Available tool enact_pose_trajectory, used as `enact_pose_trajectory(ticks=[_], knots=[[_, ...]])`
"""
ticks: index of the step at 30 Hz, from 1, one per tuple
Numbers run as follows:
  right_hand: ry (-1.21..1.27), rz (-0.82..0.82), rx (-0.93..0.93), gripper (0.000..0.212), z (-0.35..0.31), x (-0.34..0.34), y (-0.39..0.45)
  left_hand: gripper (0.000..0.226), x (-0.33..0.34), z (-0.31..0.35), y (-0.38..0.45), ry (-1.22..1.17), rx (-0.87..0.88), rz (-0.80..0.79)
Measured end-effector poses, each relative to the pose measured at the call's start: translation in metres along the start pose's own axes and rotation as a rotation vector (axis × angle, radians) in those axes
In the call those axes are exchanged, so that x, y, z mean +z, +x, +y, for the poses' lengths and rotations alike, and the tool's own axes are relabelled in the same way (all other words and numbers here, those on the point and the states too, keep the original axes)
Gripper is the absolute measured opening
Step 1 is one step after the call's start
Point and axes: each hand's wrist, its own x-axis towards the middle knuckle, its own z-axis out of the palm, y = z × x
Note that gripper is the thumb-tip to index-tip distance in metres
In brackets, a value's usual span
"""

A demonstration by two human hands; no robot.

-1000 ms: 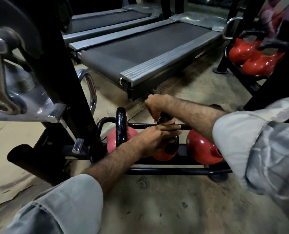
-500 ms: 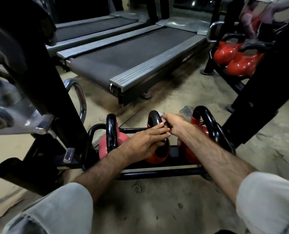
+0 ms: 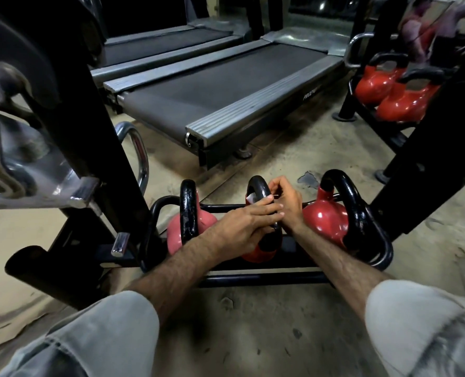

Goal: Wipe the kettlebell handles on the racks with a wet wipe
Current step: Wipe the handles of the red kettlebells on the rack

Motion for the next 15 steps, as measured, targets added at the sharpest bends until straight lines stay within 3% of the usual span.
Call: enact_pose_trajectory(ticks=[6, 12, 15], knots=[[-0.03, -0.069, -0.053, 0.02, 0.01, -0.001, 0.008, 0.04, 0.001, -0.001, -0.001, -0.005, -0.002, 0.005], [0.199, -0.065, 0.227, 0.009, 0.029, 0.009, 0.018, 0.043, 0.001, 0.001, -0.002, -0.008, -0.022, 0.015], [0.274, -0.035, 0.242, 0.012, 0.022, 0.013, 0.009, 0.044, 0.001, 0.001, 0.0, -0.024, -0.024, -0.007]])
